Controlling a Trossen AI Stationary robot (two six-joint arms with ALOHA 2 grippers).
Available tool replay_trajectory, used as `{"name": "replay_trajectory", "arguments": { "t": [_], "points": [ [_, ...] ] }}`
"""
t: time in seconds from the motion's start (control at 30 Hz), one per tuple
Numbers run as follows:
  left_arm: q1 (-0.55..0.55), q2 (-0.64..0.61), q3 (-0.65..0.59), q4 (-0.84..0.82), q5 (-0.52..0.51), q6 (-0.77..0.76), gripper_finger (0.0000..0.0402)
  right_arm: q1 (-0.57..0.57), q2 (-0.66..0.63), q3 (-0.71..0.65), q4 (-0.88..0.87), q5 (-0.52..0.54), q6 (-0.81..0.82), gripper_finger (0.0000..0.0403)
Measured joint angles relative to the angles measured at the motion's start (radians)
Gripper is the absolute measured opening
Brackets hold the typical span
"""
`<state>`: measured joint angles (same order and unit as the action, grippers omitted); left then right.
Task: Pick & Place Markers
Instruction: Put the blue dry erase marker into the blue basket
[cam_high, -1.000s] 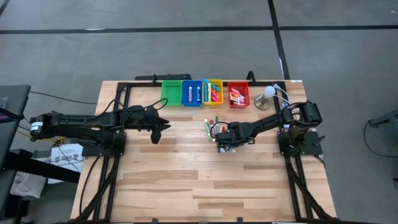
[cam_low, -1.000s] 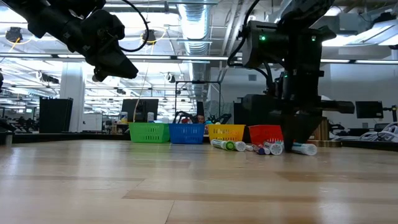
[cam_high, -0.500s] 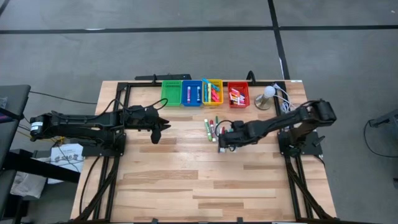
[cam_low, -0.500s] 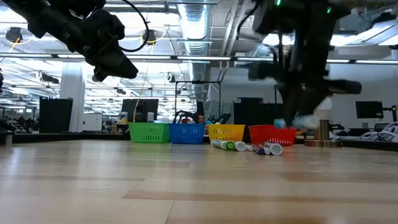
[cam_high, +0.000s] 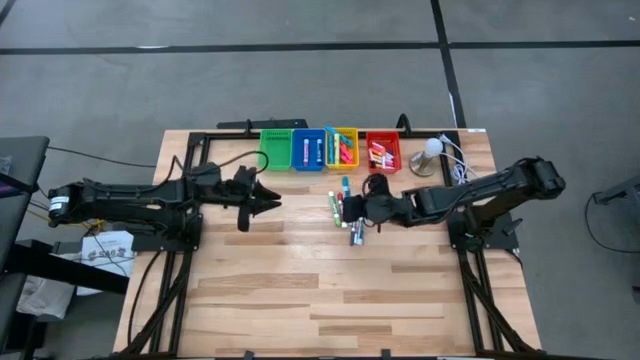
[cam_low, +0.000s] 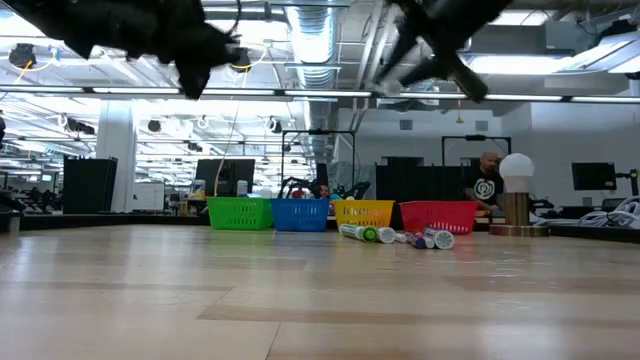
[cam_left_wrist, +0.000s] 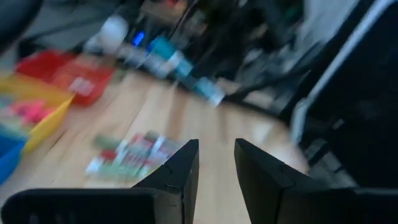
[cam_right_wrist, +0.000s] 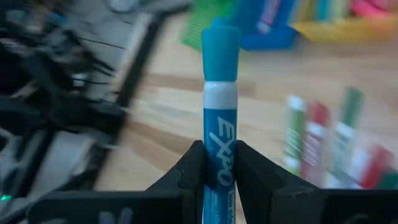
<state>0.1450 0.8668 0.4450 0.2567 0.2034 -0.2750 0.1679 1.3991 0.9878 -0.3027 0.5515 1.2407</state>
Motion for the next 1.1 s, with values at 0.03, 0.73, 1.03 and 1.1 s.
{"name": "replay_trajectory", "arguments": {
  "t": [0.03, 0.73, 1.03, 1.1],
  "points": [
    [0.005, 0.006, 0.001, 0.054, 0.023, -0.019, 0.0102, -0.005, 0.000, 0.000, 0.050, 0.001, -0.042, 0.0057],
    [0.038, 0.363, 0.107, 0.485, 0.395, -0.336, 0.0102, -0.016, 0.099, 0.002, 0.572, -0.032, -0.412, 0.0058],
    [0.072, 0.373, 0.116, 0.486, 0.369, -0.333, 0.0091, 0.010, 0.113, 0.002, 0.602, -0.031, -0.431, 0.0058],
    [0.079, 0.372, 0.116, 0.486, 0.363, -0.337, 0.0089, 0.011, 0.113, 0.002, 0.618, -0.031, -0.432, 0.0058]
  ]
}}
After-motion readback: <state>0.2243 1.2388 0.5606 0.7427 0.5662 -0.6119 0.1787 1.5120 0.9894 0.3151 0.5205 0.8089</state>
